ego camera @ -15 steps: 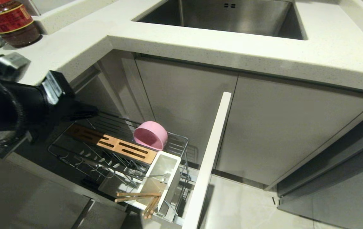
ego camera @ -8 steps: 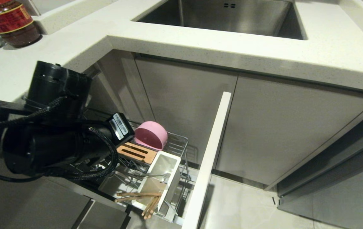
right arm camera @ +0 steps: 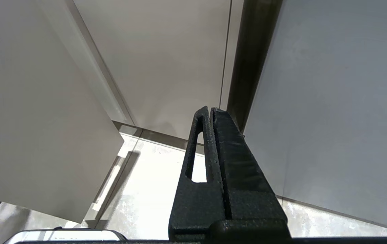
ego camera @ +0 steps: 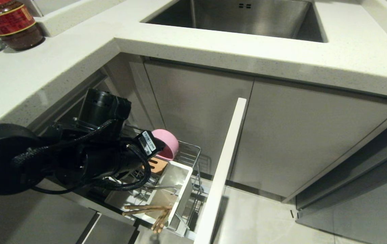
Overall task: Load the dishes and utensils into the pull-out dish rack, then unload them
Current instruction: Take the bowl out of the cupboard
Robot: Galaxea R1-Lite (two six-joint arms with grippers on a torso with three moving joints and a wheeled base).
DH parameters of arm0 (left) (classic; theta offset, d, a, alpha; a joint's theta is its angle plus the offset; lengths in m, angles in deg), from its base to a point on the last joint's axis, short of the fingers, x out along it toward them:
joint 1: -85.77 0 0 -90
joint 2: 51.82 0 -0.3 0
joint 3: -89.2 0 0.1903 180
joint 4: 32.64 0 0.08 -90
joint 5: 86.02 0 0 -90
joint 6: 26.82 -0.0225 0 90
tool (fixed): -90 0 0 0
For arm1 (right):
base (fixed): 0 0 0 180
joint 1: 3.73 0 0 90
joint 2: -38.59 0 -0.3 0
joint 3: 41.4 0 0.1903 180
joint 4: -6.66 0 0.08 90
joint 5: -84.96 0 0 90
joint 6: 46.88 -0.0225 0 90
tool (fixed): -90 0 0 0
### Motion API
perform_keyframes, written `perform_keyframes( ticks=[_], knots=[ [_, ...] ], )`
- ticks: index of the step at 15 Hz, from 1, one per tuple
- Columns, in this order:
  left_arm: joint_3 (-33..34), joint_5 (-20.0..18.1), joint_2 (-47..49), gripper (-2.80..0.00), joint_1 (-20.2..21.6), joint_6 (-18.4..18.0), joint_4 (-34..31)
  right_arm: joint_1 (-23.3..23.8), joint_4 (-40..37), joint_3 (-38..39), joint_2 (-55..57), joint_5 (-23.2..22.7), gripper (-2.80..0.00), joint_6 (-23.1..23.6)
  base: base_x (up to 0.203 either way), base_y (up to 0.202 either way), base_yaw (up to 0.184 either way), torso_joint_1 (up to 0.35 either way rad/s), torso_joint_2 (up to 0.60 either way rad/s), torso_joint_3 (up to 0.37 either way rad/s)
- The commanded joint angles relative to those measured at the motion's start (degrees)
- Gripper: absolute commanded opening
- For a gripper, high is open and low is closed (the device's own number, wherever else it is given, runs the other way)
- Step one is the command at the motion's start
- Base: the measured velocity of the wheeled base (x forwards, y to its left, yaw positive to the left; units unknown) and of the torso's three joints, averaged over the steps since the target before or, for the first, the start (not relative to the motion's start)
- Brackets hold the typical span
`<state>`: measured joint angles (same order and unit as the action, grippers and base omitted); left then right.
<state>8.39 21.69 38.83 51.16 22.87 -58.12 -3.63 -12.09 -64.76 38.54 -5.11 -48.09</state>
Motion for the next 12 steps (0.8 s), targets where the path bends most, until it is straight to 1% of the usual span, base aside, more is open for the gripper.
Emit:
perform_keyframes(
  ticks=[1, 3, 7, 9, 10, 11, 12],
  knots=[
    [-0.12, -1.86, 2.68, 0.00, 1.71, 0.08, 2.88, -0.01, 0.04, 1.49, -0.04, -0.01, -2.80, -0.02, 0.000, 0.000, 0.000, 0.000, 0.00, 0.000],
    [-2.26, -5.29, 4.94, 0.00, 2.81, 0.06, 3.55, -0.01, 0.04, 1.49, -0.04, -0.01, -2.80, -0.02, 0.000, 0.000, 0.000, 0.000, 0.00, 0.000],
    [-5.11, -7.41, 9.82, 0.00, 6.24, -0.19, 5.69, -0.01, 0.04, 1.49, -0.04, -0.01, -2.80, -0.02, 0.000, 0.000, 0.000, 0.000, 0.00, 0.000],
    [-7.11, -8.57, 12.69, 0.00, 8.20, -0.95, 7.44, -0.01, 0.04, 1.49, -0.04, -0.01, -2.80, -0.02, 0.000, 0.000, 0.000, 0.000, 0.00, 0.000],
    [-8.21, -9.70, 13.30, 0.00, 8.91, -1.55, 7.90, -0.01, 0.04, 1.49, -0.04, -0.01, -2.80, -0.02, 0.000, 0.000, 0.000, 0.000, 0.00, 0.000],
    [-8.99, -11.80, 13.67, 0.00, 9.48, -1.93, 8.43, -0.01, 0.04, 1.49, -0.04, -0.01, -2.80, -0.02, 0.000, 0.000, 0.000, 0.000, 0.00, 0.000],
    [-9.56, -12.69, 14.24, 0.00, 9.62, -2.73, 9.05, -0.01, 0.04, 1.49, -0.04, -0.01, -2.80, -0.02, 0.000, 0.000, 0.000, 0.000, 0.00, 0.000]
  ],
)
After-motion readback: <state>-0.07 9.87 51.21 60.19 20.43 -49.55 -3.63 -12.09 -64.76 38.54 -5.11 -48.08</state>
